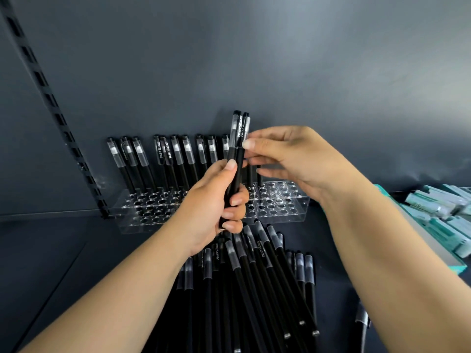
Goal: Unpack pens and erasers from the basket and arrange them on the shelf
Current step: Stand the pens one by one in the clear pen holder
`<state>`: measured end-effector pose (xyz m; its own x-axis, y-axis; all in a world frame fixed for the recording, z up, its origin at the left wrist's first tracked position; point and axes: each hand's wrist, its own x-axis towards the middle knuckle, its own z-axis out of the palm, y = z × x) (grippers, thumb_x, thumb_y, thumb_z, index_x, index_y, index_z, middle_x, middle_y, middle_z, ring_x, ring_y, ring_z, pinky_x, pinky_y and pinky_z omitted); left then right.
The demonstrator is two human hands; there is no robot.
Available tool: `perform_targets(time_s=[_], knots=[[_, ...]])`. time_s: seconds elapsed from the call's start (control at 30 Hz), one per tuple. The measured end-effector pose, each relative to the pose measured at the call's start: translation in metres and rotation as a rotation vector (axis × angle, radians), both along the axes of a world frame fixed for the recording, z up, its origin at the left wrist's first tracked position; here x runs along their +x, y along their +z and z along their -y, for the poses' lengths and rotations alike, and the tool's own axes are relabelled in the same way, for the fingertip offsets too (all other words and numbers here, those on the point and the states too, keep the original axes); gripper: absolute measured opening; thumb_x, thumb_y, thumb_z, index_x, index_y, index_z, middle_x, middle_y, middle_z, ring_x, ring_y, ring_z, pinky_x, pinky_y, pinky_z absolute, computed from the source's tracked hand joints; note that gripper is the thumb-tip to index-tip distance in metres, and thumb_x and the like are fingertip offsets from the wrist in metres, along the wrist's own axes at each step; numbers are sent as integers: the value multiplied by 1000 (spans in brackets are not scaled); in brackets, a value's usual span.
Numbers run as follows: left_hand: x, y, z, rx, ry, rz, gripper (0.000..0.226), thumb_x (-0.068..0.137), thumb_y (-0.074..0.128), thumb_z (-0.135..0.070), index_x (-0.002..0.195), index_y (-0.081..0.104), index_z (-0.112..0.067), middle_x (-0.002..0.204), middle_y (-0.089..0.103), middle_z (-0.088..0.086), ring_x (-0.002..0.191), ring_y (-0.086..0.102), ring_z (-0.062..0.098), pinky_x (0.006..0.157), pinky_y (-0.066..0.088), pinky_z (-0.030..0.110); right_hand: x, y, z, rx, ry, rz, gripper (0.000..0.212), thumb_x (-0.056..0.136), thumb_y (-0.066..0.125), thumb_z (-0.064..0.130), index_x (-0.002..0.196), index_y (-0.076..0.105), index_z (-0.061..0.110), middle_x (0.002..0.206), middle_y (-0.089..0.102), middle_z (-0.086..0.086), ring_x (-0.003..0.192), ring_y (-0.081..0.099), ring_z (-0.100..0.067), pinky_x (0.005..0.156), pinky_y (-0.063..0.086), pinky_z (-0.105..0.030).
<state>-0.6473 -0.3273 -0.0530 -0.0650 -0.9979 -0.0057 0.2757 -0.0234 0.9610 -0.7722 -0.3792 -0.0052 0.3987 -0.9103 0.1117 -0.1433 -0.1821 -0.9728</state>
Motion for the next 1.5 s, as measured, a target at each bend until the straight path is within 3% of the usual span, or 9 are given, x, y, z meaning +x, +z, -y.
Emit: perform_targets(time_s=[0.33,0.43,0.57,0.7,0.8,1.03,1.2,1.4,1.5], knots=[[-8,-2,0,-273,217,235,15,97,33,-28,85,37,-19,68,49,0,41,40,9,40,29,24,4,-1,2,-88,7,141,18,76,71,15,63,63,23,54,57,11,59,53,-3,71,50,-23],[-5,-7,4,-316,358,366,11,96,37,-23,87,43,-23,77,54,-5,60,55,-2,61,48,21,-1,3,4,-116,-27,160,21,77,70,14,59,64,22,54,56,11,56,53,-2,66,51,-19],[1,-14,9,-353,471,366,15,96,41,-18,91,47,-31,82,57,-11,76,55,-8,84,45,22,-10,9,10,-176,-196,229,19,81,66,10,66,59,19,55,59,8,54,56,-4,72,54,-24],[3,-16,12,-360,500,250,22,96,41,-9,99,47,-30,85,62,-9,87,62,0,86,49,26,-23,3,26,-359,-450,126,20,83,65,15,70,54,26,70,62,3,69,63,-18,82,54,-42],[3,-18,11,-375,517,267,26,95,41,-5,99,45,-30,91,63,-8,94,62,0,89,48,25,-26,-7,36,-385,-530,56,16,82,65,20,73,54,28,78,63,2,84,66,-26,86,51,-45],[9,-26,13,-318,522,296,27,93,47,-4,103,50,-29,99,65,-7,100,62,3,92,50,30,-20,-20,40,-443,-552,-118,12,86,61,17,97,62,11,83,61,1,87,65,-27,89,49,-40],[9,-25,11,-315,532,361,28,92,50,-10,101,49,-36,107,64,-8,96,64,2,94,49,35,-22,-21,37,-528,-556,-237,16,87,59,20,100,63,11,84,60,3,85,62,-19,79,42,-21],[5,-22,9,-292,537,419,27,92,50,-12,96,46,-38,100,65,-14,89,64,-5,89,47,25,-17,-32,39,-448,-454,-422,19,86,62,23,101,65,11,85,62,4,82,57,-11,70,38,-14],[6,-22,10,-263,529,394,21,91,52,-15,106,50,-29,105,65,-10,90,65,-3,94,46,30,-15,-40,40,-377,-407,-458,21,84,65,28,97,66,12,86,67,0,79,60,-12,64,43,-20]])
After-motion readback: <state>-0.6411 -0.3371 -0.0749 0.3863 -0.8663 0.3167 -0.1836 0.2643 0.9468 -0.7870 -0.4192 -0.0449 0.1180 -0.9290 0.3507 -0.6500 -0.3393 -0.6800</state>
